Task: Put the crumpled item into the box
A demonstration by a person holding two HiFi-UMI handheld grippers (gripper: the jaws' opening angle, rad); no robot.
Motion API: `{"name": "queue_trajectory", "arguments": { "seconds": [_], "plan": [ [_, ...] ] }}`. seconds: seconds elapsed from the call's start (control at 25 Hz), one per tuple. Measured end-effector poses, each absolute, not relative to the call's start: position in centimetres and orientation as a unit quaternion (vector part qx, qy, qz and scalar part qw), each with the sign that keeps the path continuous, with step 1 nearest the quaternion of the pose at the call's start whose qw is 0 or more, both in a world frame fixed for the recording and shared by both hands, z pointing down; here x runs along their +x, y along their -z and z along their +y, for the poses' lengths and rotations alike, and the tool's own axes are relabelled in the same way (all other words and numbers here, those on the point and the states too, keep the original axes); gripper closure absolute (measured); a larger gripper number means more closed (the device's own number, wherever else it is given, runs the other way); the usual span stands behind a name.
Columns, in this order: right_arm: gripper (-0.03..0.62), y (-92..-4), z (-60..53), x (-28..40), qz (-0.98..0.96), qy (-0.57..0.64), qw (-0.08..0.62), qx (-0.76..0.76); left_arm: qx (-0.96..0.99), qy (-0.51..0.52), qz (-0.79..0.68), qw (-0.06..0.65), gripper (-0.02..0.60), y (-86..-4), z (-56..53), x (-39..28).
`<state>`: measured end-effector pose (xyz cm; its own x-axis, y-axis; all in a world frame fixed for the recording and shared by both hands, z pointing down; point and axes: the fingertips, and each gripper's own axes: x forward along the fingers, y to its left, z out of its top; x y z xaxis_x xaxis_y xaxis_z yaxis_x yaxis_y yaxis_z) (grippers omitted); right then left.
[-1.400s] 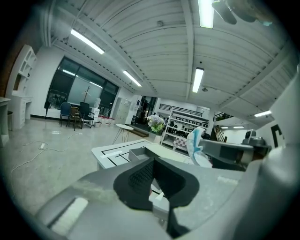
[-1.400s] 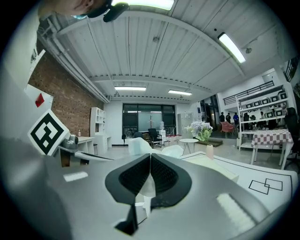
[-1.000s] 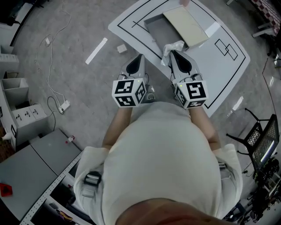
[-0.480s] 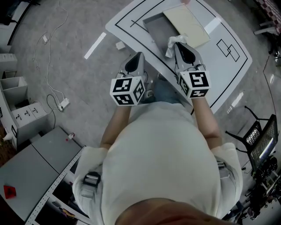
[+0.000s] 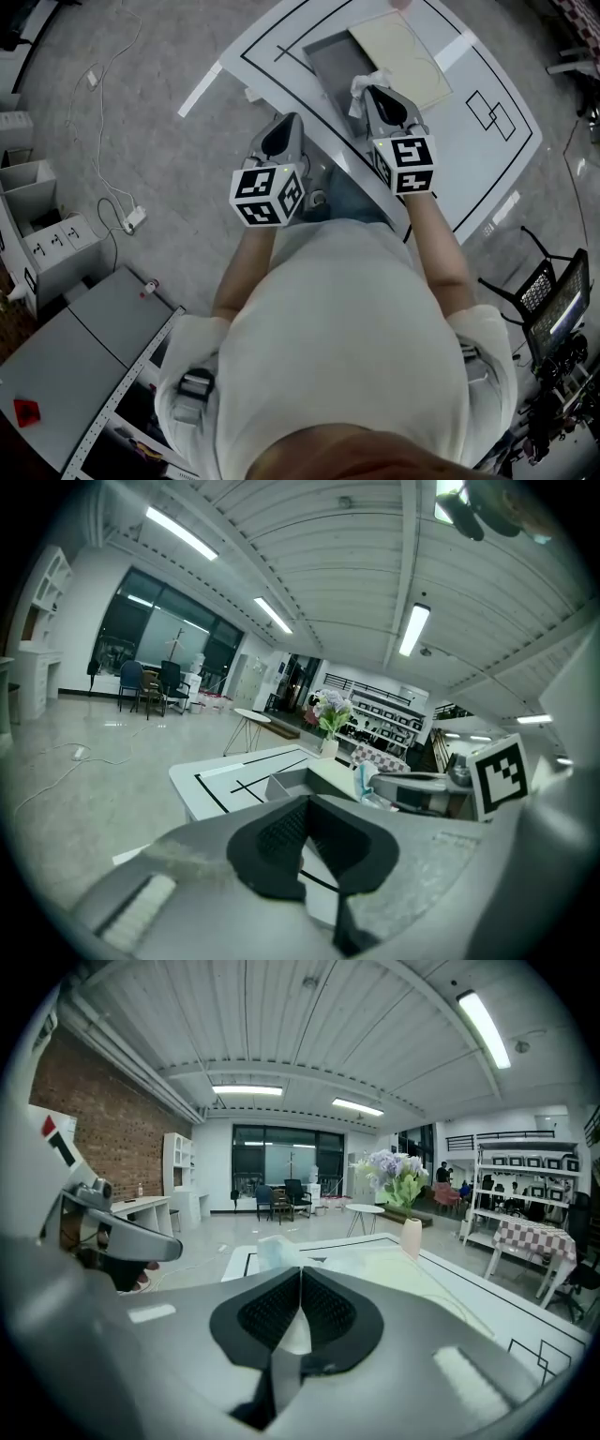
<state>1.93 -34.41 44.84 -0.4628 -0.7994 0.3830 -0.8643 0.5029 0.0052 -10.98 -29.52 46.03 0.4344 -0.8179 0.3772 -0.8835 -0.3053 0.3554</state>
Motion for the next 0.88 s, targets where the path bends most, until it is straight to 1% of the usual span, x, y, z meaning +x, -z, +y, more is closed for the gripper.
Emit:
{"name": "queue_trajectory", "arguments": {
  "seconds": [0.4, 0.6, 0.88],
  "plan": [
    [0.588, -49.7, -36.4, 1.0, -0.840, -0.127, 0.241, 0.469, 0.795, -0.072, -0.534, 0.278, 0.581, -47.7, -30.4, -11.6],
    [0.588, -51.1, -37.3, 0.7, -0.831, -0.121, 0.274, 0.468, 0.794, -0.070, -0.534, 0.281, 0.581, -48.1, -30.9, -11.8],
    [0.583, -51.4, -37.5, 0.3, -0.828, -0.124, 0.287, 0.466, 0.795, -0.066, -0.533, 0.282, 0.581, -47.7, -31.1, -11.7]
  ]
}}
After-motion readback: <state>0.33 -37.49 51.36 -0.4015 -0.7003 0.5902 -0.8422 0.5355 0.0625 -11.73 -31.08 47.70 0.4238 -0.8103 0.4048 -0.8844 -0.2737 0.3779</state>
